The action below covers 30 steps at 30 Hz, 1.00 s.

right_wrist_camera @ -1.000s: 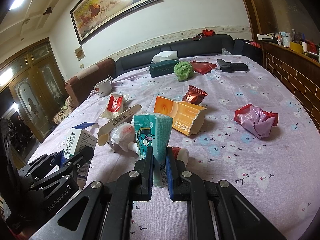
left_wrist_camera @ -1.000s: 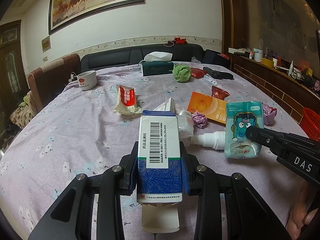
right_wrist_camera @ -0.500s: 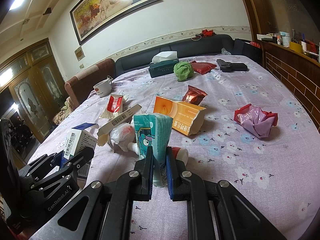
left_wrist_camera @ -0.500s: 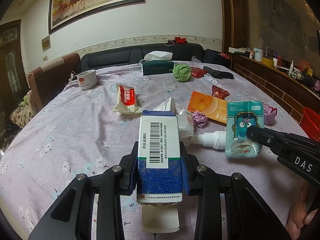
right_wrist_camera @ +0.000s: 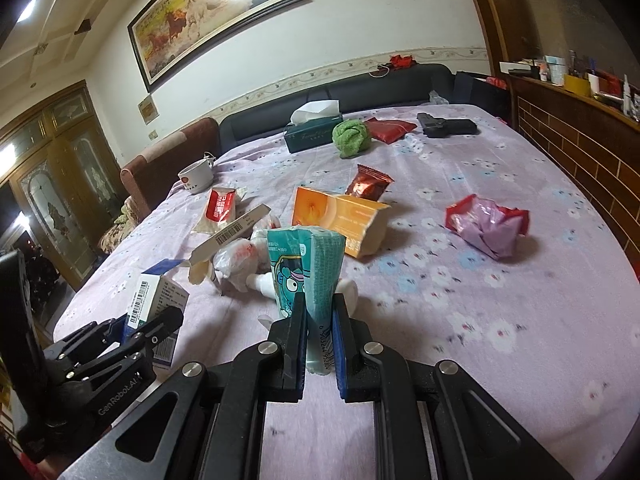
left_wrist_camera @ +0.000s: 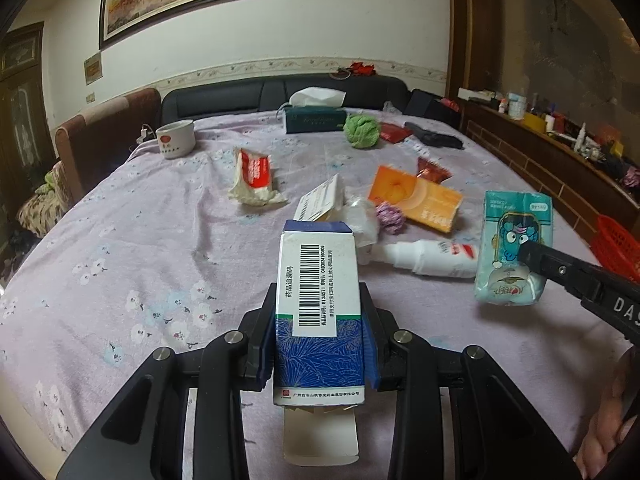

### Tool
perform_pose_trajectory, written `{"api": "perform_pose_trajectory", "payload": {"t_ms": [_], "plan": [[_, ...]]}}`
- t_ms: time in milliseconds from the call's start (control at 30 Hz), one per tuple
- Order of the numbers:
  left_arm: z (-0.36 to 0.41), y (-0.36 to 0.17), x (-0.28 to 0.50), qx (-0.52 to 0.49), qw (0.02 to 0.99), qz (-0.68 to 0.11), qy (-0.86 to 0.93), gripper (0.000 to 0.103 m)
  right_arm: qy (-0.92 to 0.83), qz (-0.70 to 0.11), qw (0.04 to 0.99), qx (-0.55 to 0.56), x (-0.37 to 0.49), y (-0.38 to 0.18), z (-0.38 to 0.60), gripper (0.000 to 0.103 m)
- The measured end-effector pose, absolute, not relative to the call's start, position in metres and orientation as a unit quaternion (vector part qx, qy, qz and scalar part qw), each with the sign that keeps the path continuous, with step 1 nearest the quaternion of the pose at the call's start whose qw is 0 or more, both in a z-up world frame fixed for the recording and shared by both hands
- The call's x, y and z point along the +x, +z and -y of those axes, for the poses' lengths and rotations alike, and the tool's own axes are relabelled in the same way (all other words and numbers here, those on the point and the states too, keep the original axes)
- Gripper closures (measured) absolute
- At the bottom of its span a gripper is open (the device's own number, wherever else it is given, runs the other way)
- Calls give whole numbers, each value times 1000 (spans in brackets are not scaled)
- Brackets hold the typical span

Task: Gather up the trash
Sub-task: 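Carry both held items to the red basket and open both tools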

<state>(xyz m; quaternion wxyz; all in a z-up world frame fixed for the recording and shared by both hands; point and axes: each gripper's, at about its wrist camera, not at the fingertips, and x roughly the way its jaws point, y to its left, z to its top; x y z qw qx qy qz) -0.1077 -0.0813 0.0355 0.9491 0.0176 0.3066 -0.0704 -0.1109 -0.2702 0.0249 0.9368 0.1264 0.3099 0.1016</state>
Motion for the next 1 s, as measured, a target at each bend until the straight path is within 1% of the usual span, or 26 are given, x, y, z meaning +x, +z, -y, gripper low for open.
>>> {"api": "perform_pose_trajectory", "payload": {"t_ms": [333, 533, 700, 867, 1000], "plan": [[91, 71, -133, -1, 948, -293, -128, 70, 89, -285, 940, 162, -146, 49, 296, 91], [130, 85, -130, 15, 935, -303, -182, 70, 66, -267, 944, 179, -170, 58, 328, 91], [193, 99, -122, 39, 914, -311, -258, 70, 17, -244, 946, 210, -189, 66, 386, 91], [278, 117, -118, 50, 881, -319, -346, 70, -62, -206, 943, 256, -219, 76, 467, 91], [352, 121, -118, 60, 853, -321, -408, 70, -132, -188, 934, 273, -243, 81, 527, 90]]}}
